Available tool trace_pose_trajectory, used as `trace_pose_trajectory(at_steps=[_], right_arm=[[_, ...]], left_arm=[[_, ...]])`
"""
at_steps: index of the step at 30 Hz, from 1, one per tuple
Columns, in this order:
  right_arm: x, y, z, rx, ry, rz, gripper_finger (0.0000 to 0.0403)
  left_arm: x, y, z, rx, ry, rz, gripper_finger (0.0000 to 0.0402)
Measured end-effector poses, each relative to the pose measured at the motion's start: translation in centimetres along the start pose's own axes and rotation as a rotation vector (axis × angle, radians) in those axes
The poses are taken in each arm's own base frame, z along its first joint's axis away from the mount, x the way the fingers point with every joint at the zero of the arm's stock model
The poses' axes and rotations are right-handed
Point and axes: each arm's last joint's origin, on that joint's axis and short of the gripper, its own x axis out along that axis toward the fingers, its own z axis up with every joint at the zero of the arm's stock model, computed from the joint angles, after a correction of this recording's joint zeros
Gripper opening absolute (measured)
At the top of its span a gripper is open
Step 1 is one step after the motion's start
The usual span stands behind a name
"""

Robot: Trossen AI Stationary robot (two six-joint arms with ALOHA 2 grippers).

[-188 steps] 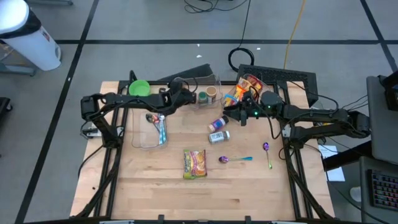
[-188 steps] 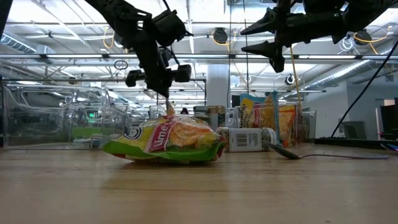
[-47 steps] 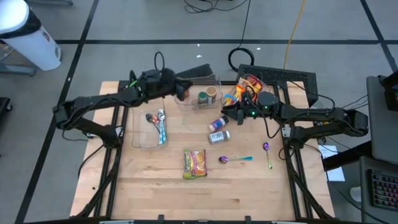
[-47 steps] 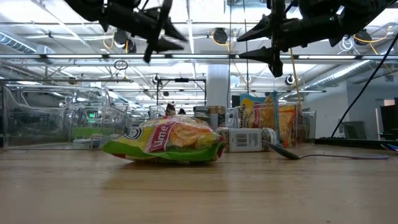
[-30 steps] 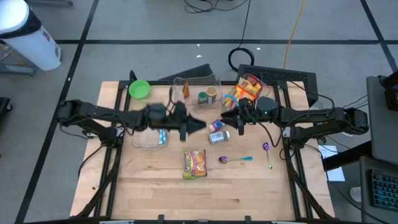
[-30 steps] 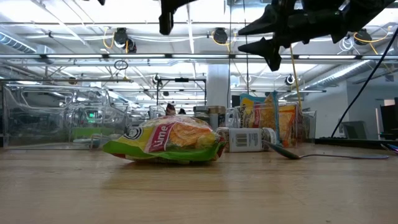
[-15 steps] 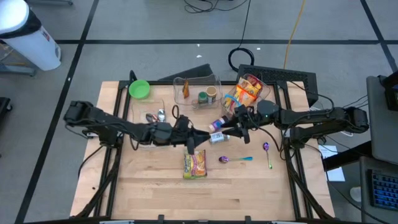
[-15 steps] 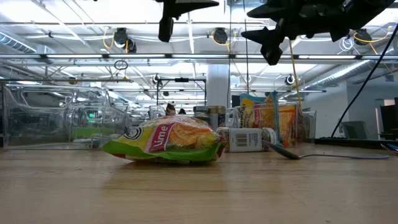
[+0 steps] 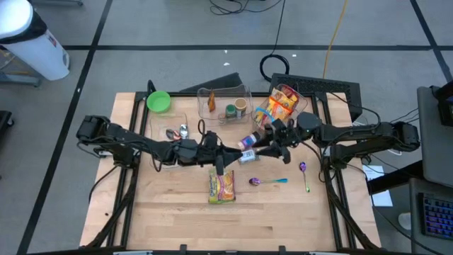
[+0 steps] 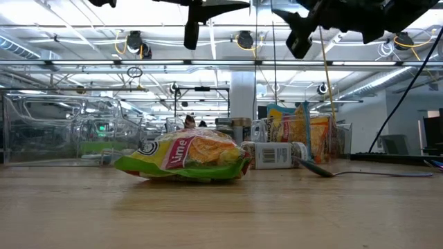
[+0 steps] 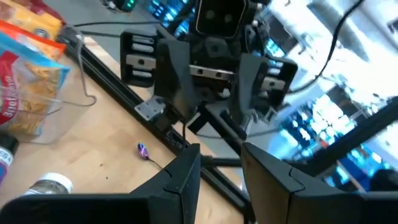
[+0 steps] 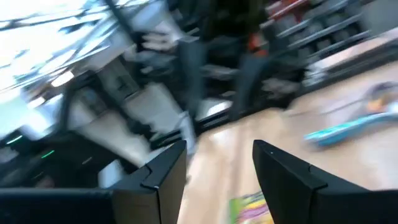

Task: Pick & Place Food Item
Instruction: Put the right violet spoon into the left transparent bin

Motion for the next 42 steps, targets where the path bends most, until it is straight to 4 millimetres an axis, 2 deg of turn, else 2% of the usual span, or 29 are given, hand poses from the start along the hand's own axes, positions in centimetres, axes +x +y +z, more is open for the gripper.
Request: trace_pose_trajectory(at_steps=[5,11,16,20,24,29,33,38,42], right_arm=[[0.0,0.1,-1.0,0.048,0.154,0.118,0.0176],[-1.1,-0.8,-3.7,0.133,0.411,0.003,0.0176],[-3.9,-2.1,-6.4,0.176,0.698,-0.235,0.0176],[-6.6,-2.0,-7.0,0.276,0.829,-0.301,0.0176],[-8.8,-1.1,-7.0,0.295,0.874,-0.329,0.0176],[-10.6,-0.5,-6.8,0.245,0.874,-0.482,0.0176],[-10.8,-0.7,-6.6,0.247,0.85,-0.568,0.0176],[-10.8,-1.6,-7.1,0.32,0.911,-0.688,0.0176],[-10.7,-2.2,-7.5,0.384,0.967,-0.718,0.0176]], left_arm=[[0.0,0.1,-0.4,0.019,0.072,-0.024,0.0122],[-0.1,0.6,-1.1,-0.001,0.162,0.009,0.0122],[-0.2,1.0,-1.4,-0.009,0.201,0.047,0.0122],[-0.2,0.9,-1.5,-0.015,0.225,0.028,0.0122],[-0.2,1.0,-1.6,0.005,0.242,0.022,0.0122],[-0.2,1.3,-1.6,0.021,0.255,0.042,0.0122],[-0.2,1.7,-1.6,0.024,0.266,0.065,0.0122],[0.0,2.1,-1.2,0.017,0.282,0.055,0.0122],[0.1,2.5,-0.8,0.006,0.293,0.045,0.0122]])
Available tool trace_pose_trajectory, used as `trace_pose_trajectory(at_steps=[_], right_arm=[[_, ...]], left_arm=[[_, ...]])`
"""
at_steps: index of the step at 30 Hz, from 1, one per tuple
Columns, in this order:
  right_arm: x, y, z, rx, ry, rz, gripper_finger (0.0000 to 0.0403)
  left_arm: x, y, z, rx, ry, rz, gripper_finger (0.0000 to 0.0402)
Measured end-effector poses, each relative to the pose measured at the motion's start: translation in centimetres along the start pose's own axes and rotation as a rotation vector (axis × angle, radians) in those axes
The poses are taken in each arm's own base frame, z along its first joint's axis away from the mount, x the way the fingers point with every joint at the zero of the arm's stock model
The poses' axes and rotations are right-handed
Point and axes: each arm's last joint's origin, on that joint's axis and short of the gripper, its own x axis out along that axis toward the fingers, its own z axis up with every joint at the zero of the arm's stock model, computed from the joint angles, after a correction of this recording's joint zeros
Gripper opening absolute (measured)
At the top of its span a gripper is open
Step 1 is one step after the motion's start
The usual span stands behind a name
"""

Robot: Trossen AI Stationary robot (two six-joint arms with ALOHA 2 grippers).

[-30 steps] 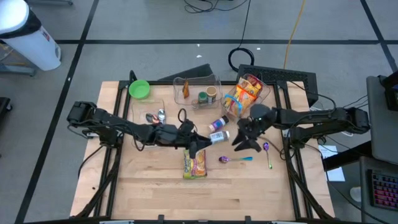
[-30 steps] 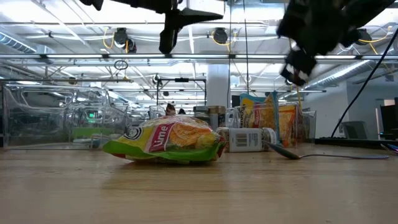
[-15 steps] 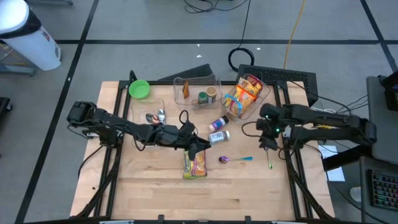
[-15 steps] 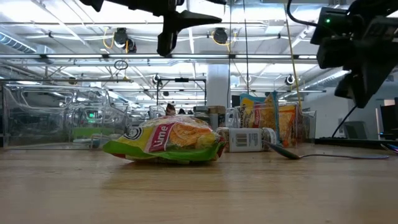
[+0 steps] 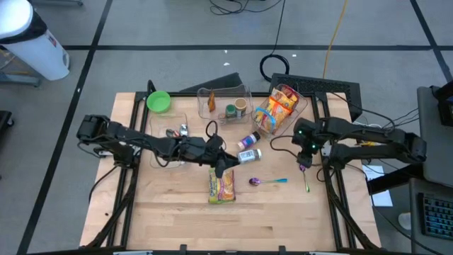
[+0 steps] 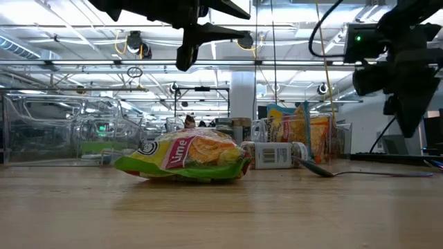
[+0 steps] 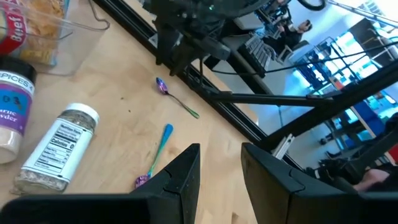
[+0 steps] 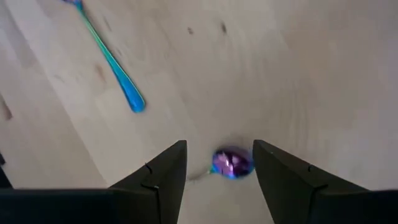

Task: Pick & Place Food Item
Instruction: Put the right violet spoon into the left transparent bin

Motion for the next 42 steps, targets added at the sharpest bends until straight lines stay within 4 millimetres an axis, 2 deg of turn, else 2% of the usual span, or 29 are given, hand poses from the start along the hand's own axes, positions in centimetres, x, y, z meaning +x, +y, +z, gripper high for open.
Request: trace_pose_trajectory(at_steps=[7,11,16,31,42], right_arm=[[1.0,-0.6,-0.3,0.062,0.177,-0.081,0.0176],[1.5,-0.8,0.1,0.109,0.186,-0.114,0.0176],[2.3,-1.0,0.6,0.142,0.217,-0.127,0.0176],[4.1,-1.4,1.6,0.153,0.289,-0.14,0.0175],[5.1,-1.7,1.9,0.142,0.351,-0.138,0.0139]], left_arm=[[0.0,0.6,0.6,-0.003,0.025,-0.024,0.0122],[0.0,1.1,0.8,0.013,0.033,-0.002,0.0122],[0.0,1.4,1.1,0.059,0.08,-0.056,0.0122],[-0.1,2.1,1.8,0.114,0.147,-0.142,0.0122],[-0.1,2.6,2.0,0.114,0.161,-0.135,0.0122]])
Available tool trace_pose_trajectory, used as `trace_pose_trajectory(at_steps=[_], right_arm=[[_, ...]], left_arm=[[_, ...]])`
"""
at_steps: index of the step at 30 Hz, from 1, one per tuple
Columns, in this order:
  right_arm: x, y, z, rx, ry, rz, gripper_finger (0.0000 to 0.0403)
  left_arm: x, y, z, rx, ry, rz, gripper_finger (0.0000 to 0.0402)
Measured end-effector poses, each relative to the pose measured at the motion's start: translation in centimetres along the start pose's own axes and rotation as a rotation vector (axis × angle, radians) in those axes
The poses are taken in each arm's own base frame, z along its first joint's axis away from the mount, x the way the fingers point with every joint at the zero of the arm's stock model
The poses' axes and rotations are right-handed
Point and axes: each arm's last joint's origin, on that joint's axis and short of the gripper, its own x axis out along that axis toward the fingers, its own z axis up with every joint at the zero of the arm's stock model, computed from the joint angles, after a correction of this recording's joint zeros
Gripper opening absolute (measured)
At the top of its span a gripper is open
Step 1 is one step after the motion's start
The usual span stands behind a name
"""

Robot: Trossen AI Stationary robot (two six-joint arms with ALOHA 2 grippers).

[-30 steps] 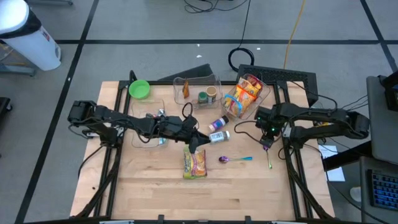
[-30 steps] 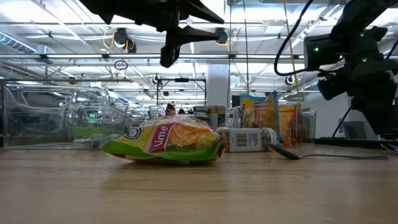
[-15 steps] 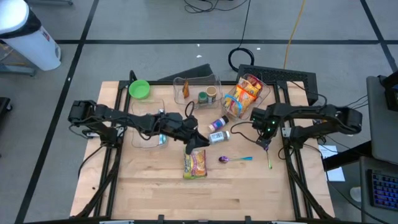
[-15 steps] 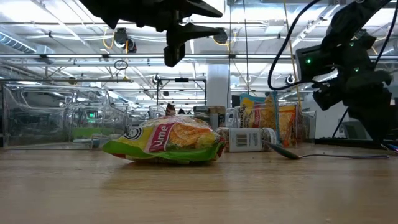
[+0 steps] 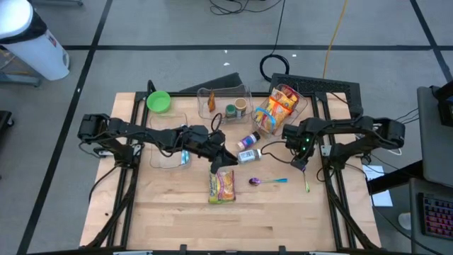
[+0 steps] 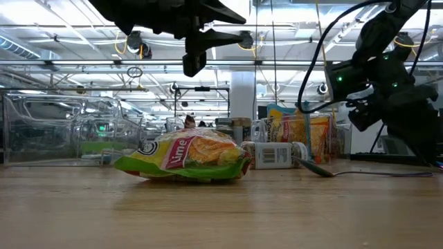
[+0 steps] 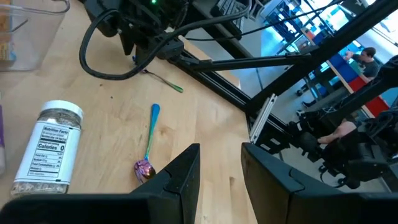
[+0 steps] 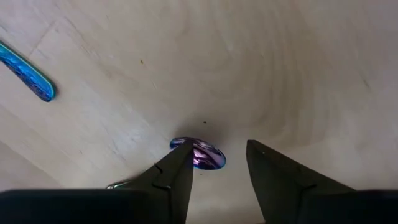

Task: Pick & Place Food Item
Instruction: Put the right violet spoon into the left transparent bin

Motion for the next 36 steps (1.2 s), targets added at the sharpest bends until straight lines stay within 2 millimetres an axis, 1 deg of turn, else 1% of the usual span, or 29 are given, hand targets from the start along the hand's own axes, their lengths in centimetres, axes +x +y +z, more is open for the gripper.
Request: trace_pose_trajectory(at_steps=[7,10,15,20,22,25,27,30,36], right_arm=[[0.6,0.0,0.4,-0.014,0.037,0.028,0.0126],[0.8,0.0,0.5,-0.021,0.056,0.038,0.0114],[0.9,0.0,0.6,-0.018,0.068,0.036,0.0072],[0.7,0.0,0.4,-0.015,0.061,0.041,0.0014],[0.6,0.1,0.3,-0.017,0.054,0.05,0.0006],[0.2,0.2,0.0,-0.022,0.034,0.069,0.0006],[-0.3,0.3,-0.2,-0.025,0.015,0.076,0.0003],[-1.7,0.6,-0.4,-0.036,-0.04,0.082,0.0002],[-6.0,1.9,0.0,-0.063,-0.257,0.132,0.0001]], left_arm=[[0.0,0.0,0.0,0.001,0.0,0.0,0.0122],[0.0,0.0,0.0,0.001,0.0,0.0,0.0122],[0.0,0.0,0.0,-0.001,0.001,0.0,0.0122],[0.0,0.0,0.0,-0.003,0.001,0.0,0.0122],[0.0,0.0,0.0,-0.003,0.0,0.001,0.0122],[0.0,0.1,0.1,-0.002,-0.002,0.004,0.0122],[-0.1,0.3,0.2,-0.003,-0.006,0.007,0.0122],[-0.2,0.5,0.4,-0.007,-0.013,0.014,0.0122],[-0.4,1.1,0.8,-0.024,-0.014,0.01,0.0122]])
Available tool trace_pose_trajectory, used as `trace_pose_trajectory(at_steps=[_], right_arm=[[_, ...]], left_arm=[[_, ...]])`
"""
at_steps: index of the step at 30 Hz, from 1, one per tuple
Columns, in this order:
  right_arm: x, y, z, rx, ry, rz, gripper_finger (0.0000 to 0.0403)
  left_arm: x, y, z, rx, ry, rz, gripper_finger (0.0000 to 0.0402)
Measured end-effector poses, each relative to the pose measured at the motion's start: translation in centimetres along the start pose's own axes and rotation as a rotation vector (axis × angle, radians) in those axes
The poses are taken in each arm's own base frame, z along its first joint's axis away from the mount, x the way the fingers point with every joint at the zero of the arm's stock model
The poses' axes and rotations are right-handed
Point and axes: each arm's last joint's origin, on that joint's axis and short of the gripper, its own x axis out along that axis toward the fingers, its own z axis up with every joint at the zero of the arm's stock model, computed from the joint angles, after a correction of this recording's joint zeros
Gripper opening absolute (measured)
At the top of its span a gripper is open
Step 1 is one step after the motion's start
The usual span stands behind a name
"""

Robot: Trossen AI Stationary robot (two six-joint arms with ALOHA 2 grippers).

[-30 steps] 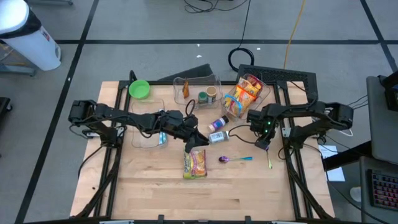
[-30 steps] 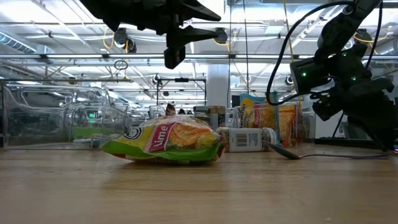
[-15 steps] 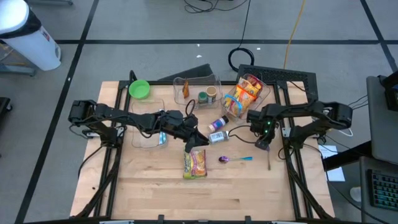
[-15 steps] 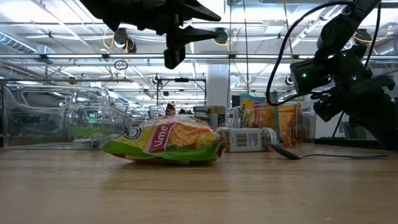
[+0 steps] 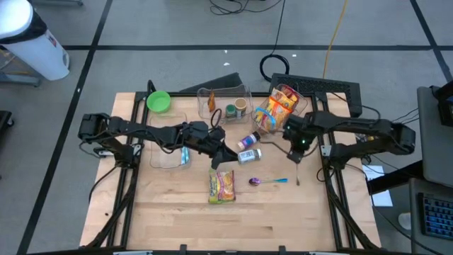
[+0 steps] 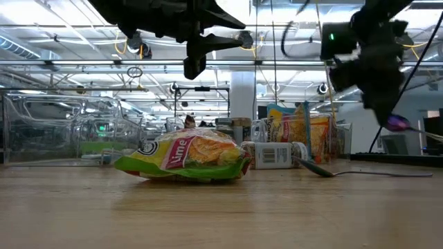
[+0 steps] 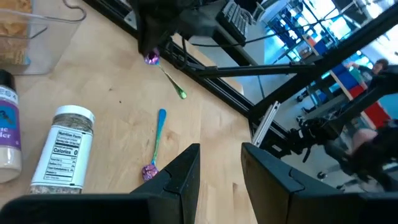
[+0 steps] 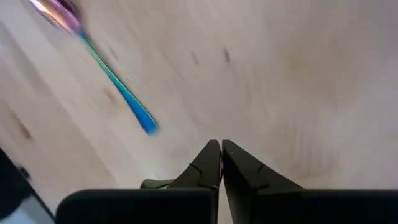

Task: Pick & Place Food Item
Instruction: Put the right violet spoon into the left transparent bin

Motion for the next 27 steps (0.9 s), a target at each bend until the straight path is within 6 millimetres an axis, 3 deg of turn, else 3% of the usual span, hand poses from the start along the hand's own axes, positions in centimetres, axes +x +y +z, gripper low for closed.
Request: trace_pose_trajectory(at_steps=[10,14,19,27], right_arm=[[-7.5,3.9,4.2,-0.066,-0.526,0.235,0.0001],[-9.4,5.1,5.9,-0.094,-0.72,0.371,0.0],[-9.8,5.8,7.6,-0.1,-0.8,0.498,0.0],[-8.7,6.2,8.8,-0.095,-0.778,0.513,0.0]], left_arm=[[-0.3,0.4,1.1,-0.125,-0.052,-0.038,0.0122],[-0.5,0.1,1.9,-0.154,-0.119,-0.091,0.0122],[-0.7,-0.1,2.6,-0.166,-0.179,-0.126,0.0122],[-0.8,0.1,2.8,-0.169,-0.214,-0.094,0.0122]])
